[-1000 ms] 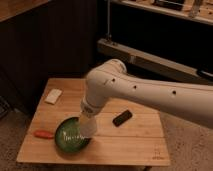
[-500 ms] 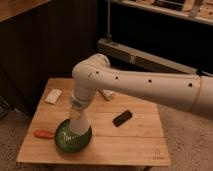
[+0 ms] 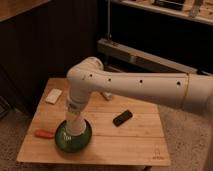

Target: Place the ceramic cup in the ceramic bowl

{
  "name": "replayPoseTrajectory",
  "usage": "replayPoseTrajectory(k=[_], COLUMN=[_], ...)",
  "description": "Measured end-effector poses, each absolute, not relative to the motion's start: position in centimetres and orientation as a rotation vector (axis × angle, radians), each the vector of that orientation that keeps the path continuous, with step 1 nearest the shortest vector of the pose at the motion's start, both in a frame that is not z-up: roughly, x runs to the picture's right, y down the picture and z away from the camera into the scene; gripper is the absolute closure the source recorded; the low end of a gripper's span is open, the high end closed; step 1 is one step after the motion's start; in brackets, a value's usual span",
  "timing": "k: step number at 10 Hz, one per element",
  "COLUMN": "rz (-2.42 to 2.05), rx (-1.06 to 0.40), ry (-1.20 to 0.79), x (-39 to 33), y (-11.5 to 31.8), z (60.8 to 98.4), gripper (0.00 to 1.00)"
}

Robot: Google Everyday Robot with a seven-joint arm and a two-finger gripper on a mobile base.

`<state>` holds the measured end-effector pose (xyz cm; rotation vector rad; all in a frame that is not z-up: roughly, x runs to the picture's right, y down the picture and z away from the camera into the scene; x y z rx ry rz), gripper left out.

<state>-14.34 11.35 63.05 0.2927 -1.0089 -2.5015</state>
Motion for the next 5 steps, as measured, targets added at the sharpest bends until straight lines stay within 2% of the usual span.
replayPoseTrajectory(k=[5], rz=[-2.520], rx=[0.294], ry=[-1.015], x=[-14.4], y=[12.4], z=[63.7], gripper=[0.97])
